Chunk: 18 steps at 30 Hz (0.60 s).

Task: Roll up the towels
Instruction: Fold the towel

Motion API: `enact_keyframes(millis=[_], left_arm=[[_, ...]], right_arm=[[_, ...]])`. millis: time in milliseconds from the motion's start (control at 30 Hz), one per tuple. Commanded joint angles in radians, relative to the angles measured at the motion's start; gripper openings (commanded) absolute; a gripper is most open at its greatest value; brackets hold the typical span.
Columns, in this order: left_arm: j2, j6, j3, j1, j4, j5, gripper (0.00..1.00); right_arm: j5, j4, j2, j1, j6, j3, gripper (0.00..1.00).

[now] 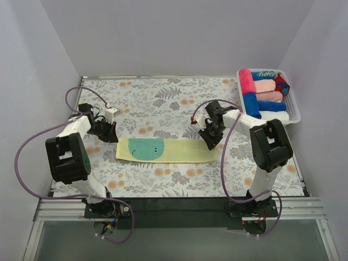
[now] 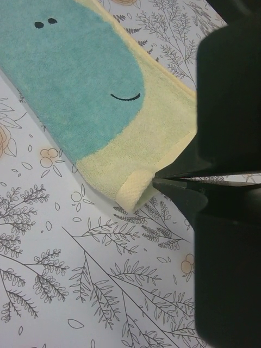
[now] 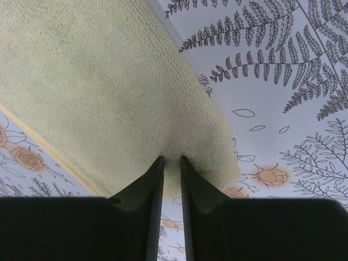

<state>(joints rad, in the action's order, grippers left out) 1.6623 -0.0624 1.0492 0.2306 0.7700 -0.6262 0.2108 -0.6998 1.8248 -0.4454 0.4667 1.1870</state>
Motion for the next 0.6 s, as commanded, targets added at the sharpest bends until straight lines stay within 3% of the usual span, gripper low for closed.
enact_keyframes(millis=[0, 100, 133, 267, 567], left_arm=[[-0.044, -0.002, 0.020, 0.016, -0.012, -0.001, 0.00], [-0.042, -0.001, 0.012, 0.024, -0.021, 0.003, 0.03], [-0.041, -0.001, 0.011, 0.027, -0.023, -0.001, 0.14], [-0.013, 0.012, 0.014, 0.027, -0.012, -0.023, 0.30], [0.020, 0.032, -0.003, 0.029, -0.009, -0.079, 0.36]], right_arm=[[-0.027, 0.002, -0.016, 0.001, 0.016, -0.020, 0.21], [-0.021, 0.000, -0.015, 0.002, 0.013, -0.015, 0.21], [-0.019, 0.002, -0.013, 0.001, 0.013, -0.013, 0.21], [-0.019, -0.001, -0.015, 0.001, 0.012, -0.007, 0.21], [-0.021, -0.003, -0.016, 0.002, 0.012, -0.009, 0.21]])
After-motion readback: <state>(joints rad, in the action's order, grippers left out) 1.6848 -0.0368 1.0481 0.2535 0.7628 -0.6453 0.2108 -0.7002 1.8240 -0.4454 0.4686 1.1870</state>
